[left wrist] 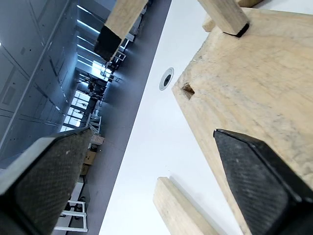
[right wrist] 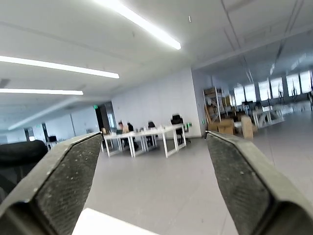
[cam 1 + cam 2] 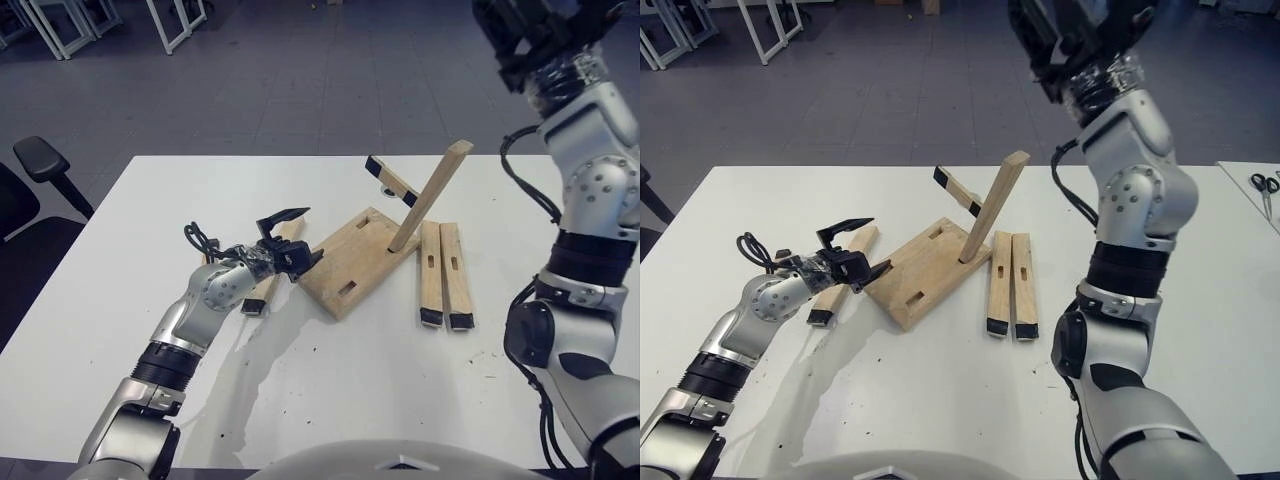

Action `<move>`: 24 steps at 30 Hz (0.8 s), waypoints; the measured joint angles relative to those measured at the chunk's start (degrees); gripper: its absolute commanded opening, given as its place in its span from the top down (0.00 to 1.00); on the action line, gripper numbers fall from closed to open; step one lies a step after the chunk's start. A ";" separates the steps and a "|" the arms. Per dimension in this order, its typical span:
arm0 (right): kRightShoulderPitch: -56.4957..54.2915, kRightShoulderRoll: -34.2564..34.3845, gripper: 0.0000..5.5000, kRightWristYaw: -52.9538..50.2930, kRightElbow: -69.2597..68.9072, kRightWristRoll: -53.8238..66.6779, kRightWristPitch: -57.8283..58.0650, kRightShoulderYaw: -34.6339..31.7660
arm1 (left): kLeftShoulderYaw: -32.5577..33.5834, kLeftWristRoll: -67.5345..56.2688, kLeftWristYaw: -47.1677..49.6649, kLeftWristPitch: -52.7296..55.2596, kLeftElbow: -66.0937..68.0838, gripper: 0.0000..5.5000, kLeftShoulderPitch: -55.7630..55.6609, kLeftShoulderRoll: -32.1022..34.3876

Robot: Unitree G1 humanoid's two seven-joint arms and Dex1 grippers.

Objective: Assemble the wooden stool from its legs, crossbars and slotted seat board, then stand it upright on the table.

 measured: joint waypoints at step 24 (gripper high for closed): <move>60.65 -5.74 0.30 -1.11 -17.61 -18.75 -0.80 17.10 | -0.71 0.43 -2.70 -1.24 4.79 0.17 2.87 2.76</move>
